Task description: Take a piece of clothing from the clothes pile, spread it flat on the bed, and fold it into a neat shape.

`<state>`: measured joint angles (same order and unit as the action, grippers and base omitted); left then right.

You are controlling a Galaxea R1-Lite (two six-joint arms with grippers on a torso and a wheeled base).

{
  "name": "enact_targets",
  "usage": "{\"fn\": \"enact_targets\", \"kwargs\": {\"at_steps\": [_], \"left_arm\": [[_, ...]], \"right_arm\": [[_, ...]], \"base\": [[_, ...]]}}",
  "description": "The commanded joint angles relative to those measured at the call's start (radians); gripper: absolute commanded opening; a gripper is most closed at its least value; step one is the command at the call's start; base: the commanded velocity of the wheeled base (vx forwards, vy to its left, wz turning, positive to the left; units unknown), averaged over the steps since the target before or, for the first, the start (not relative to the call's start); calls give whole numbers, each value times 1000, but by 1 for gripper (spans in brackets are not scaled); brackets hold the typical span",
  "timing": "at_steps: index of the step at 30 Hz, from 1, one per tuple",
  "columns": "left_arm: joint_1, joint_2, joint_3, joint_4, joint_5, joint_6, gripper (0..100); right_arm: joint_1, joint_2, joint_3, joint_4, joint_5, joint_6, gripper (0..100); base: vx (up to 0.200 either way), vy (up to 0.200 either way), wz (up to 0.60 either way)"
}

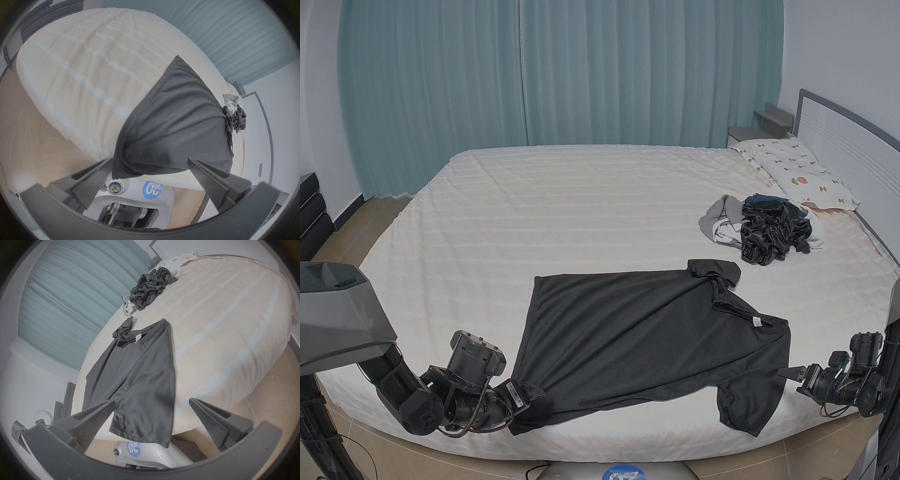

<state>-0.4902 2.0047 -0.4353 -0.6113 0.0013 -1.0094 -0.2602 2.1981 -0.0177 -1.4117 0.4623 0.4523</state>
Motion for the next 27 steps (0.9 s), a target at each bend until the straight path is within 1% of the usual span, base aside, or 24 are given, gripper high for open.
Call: {"fn": "enact_targets", "kwargs": {"at_steps": [1, 5, 13, 19, 20, 24, 26, 27], "left_arm": [[-1, 0, 6, -1, 2, 3, 100], [-1, 0, 4, -1, 2, 2, 100], [-2, 0, 7, 7, 6, 3, 100], [-1, 0, 7, 1, 6, 2, 100], [1, 2, 3, -1, 6, 2, 100], [12, 28, -14, -4, 16, 2, 100], [13, 32, -16, -4, 16, 2, 100], [22, 65, -31, -4, 20, 0, 100]], "right_arm": [[6, -6, 18, 0, -1, 0, 100], [7, -9, 18, 2, -2, 0, 100], [45, -12, 18, 14, -10, 6, 100], [47, -14, 16, -1, -16, 14, 100], [47, -12, 16, -7, -17, 19, 100], [58, -8, 16, -62, -28, 62, 100], [61, -6, 16, -69, -30, 68, 100], [90, 8, 16, -128, -60, 120, 100]], "base": [[0, 0, 0], [0, 0, 0], [-200, 0, 0], [-200, 0, 0], [-200, 0, 0], [0, 0, 0], [0, 0, 0], [0, 0, 0]]}}
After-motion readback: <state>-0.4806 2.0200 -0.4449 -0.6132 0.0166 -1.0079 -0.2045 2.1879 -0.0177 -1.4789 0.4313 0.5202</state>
